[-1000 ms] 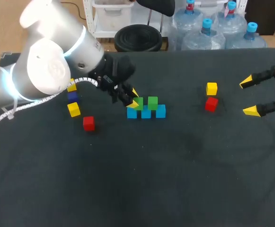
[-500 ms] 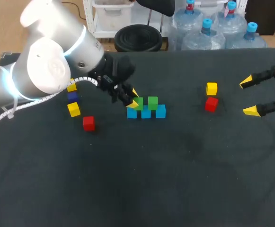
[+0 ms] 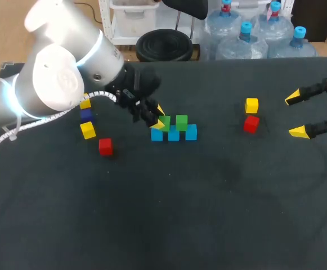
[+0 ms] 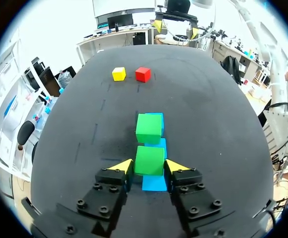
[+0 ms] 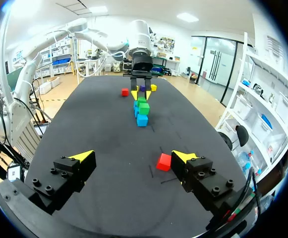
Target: Place the blue cubes, place green cubes on the blue cubes, place the yellow cubes on the green cubes, then place the red cubes on the yellow cubes, and place purple cube on the red cubes.
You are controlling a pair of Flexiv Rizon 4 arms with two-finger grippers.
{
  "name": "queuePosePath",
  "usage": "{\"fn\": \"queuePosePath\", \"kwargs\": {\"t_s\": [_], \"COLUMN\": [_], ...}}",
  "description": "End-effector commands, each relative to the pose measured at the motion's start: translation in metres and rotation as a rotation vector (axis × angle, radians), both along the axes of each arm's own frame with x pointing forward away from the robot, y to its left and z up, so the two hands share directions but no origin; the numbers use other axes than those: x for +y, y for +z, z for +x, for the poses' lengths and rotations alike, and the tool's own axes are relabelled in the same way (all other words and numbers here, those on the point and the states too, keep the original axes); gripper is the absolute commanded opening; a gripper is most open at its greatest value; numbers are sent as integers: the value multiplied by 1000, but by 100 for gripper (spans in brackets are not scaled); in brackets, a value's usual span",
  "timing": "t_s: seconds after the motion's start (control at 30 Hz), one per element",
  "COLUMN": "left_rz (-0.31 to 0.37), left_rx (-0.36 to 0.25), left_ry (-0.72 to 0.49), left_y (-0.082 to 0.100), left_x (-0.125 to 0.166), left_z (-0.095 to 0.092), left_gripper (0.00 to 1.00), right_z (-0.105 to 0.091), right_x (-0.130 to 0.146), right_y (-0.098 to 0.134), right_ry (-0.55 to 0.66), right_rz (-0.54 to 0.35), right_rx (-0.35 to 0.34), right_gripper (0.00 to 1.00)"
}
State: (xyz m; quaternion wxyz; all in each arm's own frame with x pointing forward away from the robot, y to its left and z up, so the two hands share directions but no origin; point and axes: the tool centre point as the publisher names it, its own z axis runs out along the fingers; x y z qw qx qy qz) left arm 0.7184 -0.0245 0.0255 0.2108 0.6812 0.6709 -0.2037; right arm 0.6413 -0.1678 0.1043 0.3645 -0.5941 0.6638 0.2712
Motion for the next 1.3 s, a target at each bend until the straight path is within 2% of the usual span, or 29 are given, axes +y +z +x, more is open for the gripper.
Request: {"fn": "queuePosePath", "kwargs": {"t_s": [0.03,0.67,0.73,0.8,0.9,1.17,1.23,1.3], "left_rz": [4,8,10,12,13,15,15,14], "left_rx": [4,3,5,8,9,8,7,4], "left_ry": [-4,-2,-1,0,0,3,3,5], "left_y": [0,2,1,1,1,3,4,6], "left_x": [-1,-2,-3,-3,-3,-2,-2,-1], "left_z": [3,1,0,-1,-2,-4,-4,-4], "left_gripper": [41,35,36,42,46,48,49,55], "right_z": [0,0,0,0,0,0,0,0], "right_x": [0,0,0,0,0,0,0,0], "right_y": [-1,-1,-1,-1,-1,-1,-1,-1], "right_ry": [0,0,0,0,0,0,0,0], "right_rz": [1,1,1,1,1,1,1,1], "right_rx": [-1,-1,-1,-1,-1,-1,-1,-1], "right_gripper": [100,100,100,100,100,100,100,100]}}
